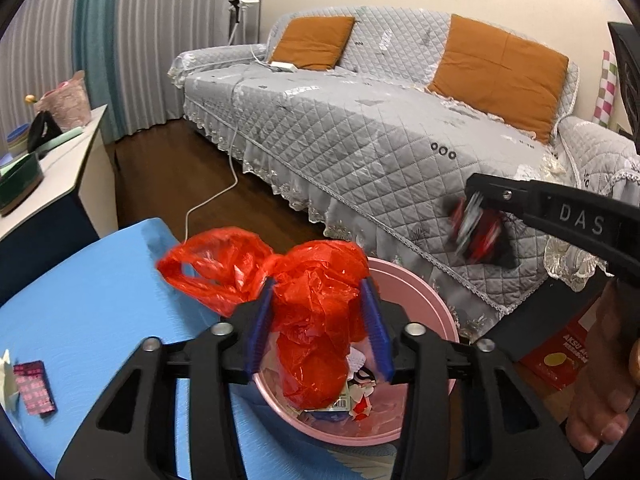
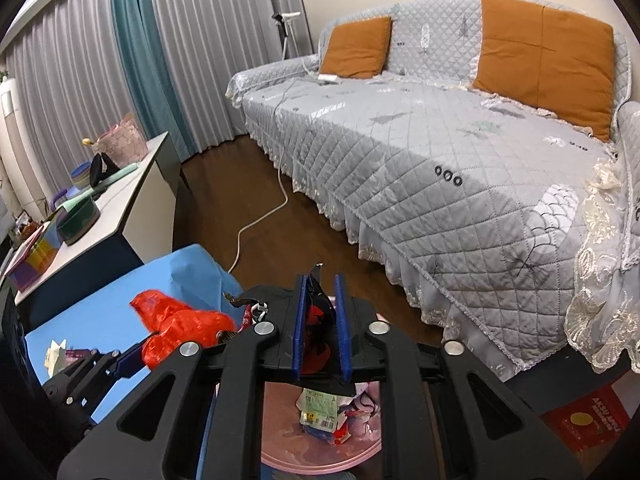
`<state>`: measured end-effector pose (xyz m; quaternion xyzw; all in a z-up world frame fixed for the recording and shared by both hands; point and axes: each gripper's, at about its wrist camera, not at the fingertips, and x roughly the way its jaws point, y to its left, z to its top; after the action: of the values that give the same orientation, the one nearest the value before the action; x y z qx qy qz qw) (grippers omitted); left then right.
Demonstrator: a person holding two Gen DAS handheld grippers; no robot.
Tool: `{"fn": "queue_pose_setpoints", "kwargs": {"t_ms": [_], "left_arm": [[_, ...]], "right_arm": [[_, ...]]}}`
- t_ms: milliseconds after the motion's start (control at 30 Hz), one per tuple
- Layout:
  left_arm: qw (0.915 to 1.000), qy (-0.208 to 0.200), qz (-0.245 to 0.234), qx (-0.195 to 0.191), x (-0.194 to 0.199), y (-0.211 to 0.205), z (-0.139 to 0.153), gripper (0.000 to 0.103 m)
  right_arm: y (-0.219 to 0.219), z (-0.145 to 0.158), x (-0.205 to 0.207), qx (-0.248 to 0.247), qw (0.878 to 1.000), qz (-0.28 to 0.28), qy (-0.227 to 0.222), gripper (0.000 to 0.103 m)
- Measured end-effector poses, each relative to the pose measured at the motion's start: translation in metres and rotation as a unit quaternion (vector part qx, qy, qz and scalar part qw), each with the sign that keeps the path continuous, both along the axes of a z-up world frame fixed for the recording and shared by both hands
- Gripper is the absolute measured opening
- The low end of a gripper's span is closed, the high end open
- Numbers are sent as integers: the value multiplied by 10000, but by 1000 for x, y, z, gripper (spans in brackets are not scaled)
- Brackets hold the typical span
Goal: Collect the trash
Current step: 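Carry the red bag and black-red wrapper over the pink bin, then open both tools over the pink bin to drop the items, then move both open tools to the clear straws and pink-black packet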
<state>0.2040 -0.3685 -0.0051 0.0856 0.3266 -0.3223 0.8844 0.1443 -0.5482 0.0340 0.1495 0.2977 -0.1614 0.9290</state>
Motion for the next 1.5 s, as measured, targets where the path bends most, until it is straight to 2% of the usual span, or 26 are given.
{"fn": "queue_pose_setpoints", "kwargs": {"t_ms": [100, 133, 500, 1000, 1333, 1500], "left_arm": [[10000, 11, 17, 97, 1, 1, -1, 54], [9999, 25, 38, 90, 2, 3, 0, 54], [9993, -40, 349, -147, -11, 59, 17, 54], [9933, -339, 1066, -278, -44, 174, 45, 54], [9840, -408, 1717, -230, -52, 263, 45, 54], [9743, -282, 2218, -256, -51, 314, 30, 53]], "right_arm": [[0, -2, 1, 17, 10000, -67, 32, 41], [0, -2, 1, 24, 10000, -73, 17, 43], [13, 8, 2, 86, 9997, 43, -234, 43], [99, 21, 6, -274, 9941, 942, -469, 43], [165, 18, 10, -229, 9860, 1572, -500, 43], [199, 10, 15, -272, 9806, 1896, -420, 43]]}}
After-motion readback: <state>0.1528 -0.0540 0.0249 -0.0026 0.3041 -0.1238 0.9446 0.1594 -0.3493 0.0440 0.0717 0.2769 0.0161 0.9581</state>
